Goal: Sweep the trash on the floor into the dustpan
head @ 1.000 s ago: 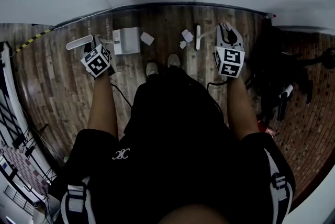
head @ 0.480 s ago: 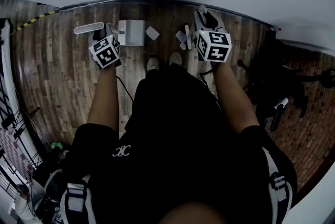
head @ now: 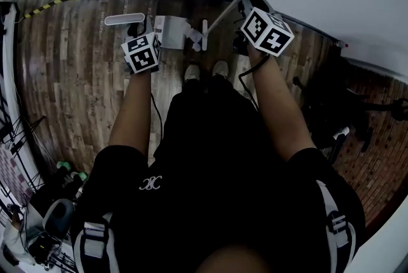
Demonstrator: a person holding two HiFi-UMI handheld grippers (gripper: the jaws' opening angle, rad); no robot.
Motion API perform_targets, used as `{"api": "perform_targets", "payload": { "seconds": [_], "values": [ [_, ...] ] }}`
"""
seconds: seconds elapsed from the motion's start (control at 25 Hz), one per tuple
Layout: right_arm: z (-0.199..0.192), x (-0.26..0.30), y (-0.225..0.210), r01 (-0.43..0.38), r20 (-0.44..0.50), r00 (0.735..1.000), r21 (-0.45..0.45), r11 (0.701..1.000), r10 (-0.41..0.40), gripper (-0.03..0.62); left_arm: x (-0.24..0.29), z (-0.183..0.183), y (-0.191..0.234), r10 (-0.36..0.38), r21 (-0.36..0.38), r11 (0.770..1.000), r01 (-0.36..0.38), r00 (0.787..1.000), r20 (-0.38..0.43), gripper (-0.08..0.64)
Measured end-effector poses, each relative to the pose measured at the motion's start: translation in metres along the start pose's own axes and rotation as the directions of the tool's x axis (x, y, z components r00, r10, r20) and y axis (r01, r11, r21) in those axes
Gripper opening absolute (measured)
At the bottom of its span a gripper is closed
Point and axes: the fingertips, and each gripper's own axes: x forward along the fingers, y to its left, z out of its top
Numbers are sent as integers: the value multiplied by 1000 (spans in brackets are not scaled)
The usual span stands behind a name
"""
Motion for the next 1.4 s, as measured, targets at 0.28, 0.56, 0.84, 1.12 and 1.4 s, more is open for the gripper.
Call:
{"api": "perform_targets", "payload": {
  "seconds": [0.28,0.56,0.84,1.12,1.4],
  "values": [
    [-7,10,48,-100,-2,995,77,992,100,114,2,1,3,-37,-14,999,37,999,0,116],
    [8,0,69,-140,15,990,5,990,140,112,5,2,5,-71,-11,997,71,997,-1,119],
    [42,-35,74,-135,52,988,-157,978,144,107,10,3,12,-45,12,999,45,998,-53,117],
    [63,-98,42,-78,122,984,-363,929,131,98,-19,39,-23,-36,51,998,37,999,-12,114],
    [79,-147,-7,-6,201,975,-387,922,91,97,-73,117,-95,-133,165,980,111,982,133,107]
  ]
}}
